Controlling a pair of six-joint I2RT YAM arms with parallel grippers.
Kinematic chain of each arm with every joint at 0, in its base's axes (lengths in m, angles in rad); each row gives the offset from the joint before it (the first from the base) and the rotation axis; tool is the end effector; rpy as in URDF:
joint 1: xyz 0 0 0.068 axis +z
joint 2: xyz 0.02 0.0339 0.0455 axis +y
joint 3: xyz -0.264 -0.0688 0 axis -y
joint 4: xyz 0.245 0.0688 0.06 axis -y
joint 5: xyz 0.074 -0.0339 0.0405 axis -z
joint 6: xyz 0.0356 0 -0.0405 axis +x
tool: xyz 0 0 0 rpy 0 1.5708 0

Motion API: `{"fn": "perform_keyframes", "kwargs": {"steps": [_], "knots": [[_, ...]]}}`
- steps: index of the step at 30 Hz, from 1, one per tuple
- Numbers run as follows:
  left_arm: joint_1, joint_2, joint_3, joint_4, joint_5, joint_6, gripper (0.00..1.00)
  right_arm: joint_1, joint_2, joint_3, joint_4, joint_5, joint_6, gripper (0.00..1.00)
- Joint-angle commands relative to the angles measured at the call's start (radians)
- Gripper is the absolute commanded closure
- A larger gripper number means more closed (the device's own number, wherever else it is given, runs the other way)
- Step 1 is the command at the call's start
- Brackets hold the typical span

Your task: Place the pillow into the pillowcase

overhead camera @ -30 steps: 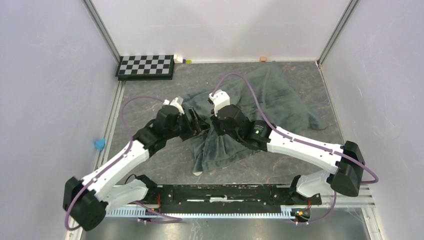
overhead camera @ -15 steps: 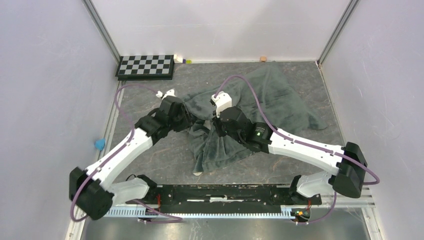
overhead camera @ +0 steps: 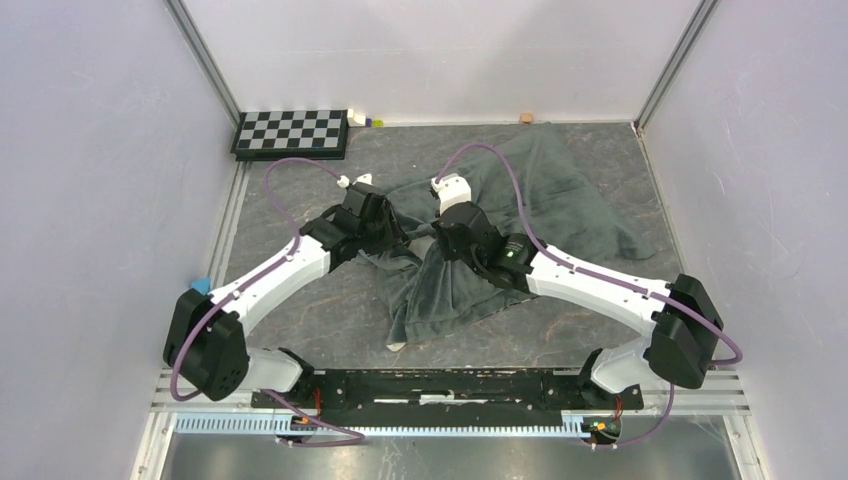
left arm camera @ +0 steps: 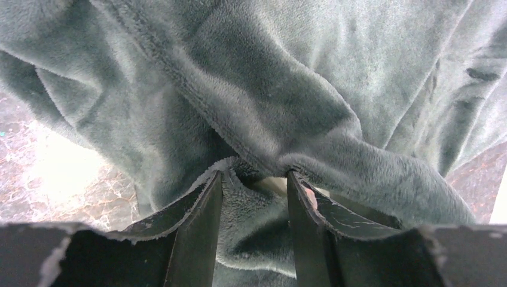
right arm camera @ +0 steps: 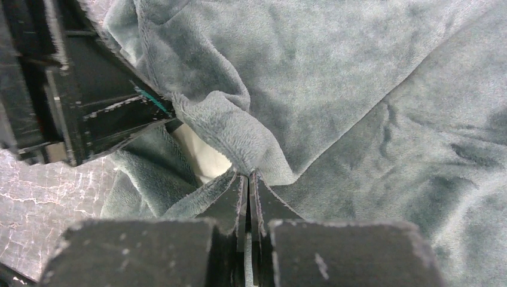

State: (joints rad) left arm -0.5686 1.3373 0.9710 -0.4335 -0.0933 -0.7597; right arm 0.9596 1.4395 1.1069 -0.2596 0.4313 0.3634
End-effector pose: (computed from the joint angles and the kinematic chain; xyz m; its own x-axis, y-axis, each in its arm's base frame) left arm 0.2423 -0.1509 0.2601 -0.7697 -0.3219 -0.5513 -0.0672 0.8996 -0.4315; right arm 0.1986 0.2575 0.2926 -0.4931 -0.1410 -0.8585 -0.3955 0.9153 0.0768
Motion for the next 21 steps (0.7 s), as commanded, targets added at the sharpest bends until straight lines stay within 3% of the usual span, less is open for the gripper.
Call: {"fn": "perform_keyframes", "kwargs": {"steps": [1, 5, 11, 17, 21], "knots": [[0.000, 0.061, 0.008, 0.076, -0.010, 0.034, 0.49, -0.004, -0.019, 0.040, 0.038, 0.016, 0.016, 1.00], [0.001, 0.099, 0.029, 0.074, -0.018, 0.043, 0.47, 0.016, -0.065, -0.004, 0.063, 0.060, 0.033, 1.00], [-0.001, 0.018, -0.057, 0.100, -0.002, 0.020, 0.47, 0.014, -0.129, -0.030, 0.109, 0.117, 0.015, 1.00], [0.001, -0.023, -0.098, 0.120, -0.011, 0.016, 0.54, 0.020, -0.099, -0.026, 0.110, 0.096, 0.020, 1.00], [0.001, 0.037, -0.005, 0.099, -0.028, 0.061, 0.46, 0.050, -0.085, 0.006, 0.097, 0.112, 0.014, 1.00]]}}
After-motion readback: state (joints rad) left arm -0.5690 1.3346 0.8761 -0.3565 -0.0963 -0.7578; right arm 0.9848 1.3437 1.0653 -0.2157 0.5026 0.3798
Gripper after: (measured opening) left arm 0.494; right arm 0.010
